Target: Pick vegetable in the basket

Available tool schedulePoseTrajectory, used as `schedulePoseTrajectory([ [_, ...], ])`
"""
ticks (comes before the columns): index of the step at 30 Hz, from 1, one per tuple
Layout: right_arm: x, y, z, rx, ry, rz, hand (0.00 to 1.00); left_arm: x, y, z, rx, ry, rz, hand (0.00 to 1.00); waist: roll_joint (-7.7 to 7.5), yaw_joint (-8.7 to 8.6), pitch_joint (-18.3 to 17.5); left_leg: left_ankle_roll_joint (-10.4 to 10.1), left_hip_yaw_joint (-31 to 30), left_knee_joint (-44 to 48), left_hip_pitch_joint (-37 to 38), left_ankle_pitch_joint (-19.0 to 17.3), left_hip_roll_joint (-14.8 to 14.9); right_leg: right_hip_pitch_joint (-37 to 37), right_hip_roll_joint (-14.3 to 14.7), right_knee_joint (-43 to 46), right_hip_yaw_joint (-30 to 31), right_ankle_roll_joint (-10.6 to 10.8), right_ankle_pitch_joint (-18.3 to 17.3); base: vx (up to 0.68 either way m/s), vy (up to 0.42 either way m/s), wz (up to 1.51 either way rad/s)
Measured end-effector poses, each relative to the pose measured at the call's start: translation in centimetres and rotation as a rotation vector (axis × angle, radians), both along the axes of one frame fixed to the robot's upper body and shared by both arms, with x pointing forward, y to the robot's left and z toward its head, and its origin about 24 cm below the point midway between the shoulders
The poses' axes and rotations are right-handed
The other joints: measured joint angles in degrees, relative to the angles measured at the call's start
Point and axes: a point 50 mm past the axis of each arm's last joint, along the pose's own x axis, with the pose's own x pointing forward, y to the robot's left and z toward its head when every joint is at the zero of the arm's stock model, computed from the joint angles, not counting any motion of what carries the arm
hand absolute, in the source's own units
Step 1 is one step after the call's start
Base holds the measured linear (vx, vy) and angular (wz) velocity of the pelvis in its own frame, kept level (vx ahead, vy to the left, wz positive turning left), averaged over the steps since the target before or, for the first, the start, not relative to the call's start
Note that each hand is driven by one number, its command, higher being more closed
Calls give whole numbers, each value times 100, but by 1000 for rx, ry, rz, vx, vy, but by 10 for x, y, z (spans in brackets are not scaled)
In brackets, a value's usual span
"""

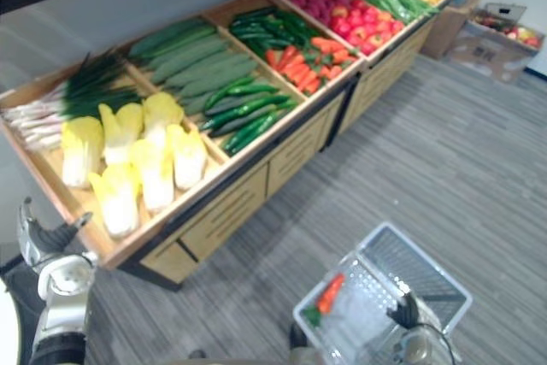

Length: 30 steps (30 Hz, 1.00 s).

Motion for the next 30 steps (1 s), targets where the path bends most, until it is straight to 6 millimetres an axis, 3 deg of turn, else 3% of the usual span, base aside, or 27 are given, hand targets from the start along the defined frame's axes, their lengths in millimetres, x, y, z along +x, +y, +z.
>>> schedulePoseTrajectory([
  [4, 5, 0, 2, -4, -11, 11, 100, 0, 3, -4, -17, 8, 28, 0, 9, -118, 66, 0, 6, 5, -73, 0, -6, -81, -4, -7, 16, 4, 16, 0, 0, 0],
  [7, 7, -1, 4, -11, -16, 14, 100, 7, 6, 1, -22, -14, 38, 0, -8, -118, 199, 0, 35, 15, -136, 0, 0, -162, 6, -15, 47, -8, 47, -13, -14, -6],
  [12, 27, 3, 10, -20, -55, 62, 100, 21, 16, 14, -26, -68, 74, 0, -20, -121, 470, 0, 138, 75, -304, 1, 11, -375, 33, -64, 218, -19, 158, -5, -13, -18],
  [23, 41, 9, 15, -31, -91, 105, 100, 39, 19, 29, -48, -132, 87, 0, -55, -136, 621, 0, 143, 155, -612, 1, 26, -749, 50, -23, 336, -19, 230, 3, -8, -5],
  [30, 48, 13, 17, -35, -116, 124, 100, 41, 19, 22, -64, -109, 107, 0, -134, -154, 786, -35, 156, 284, -677, -77, 72, -795, 77, -12, 382, -37, 253, -17, -5, -5],
])
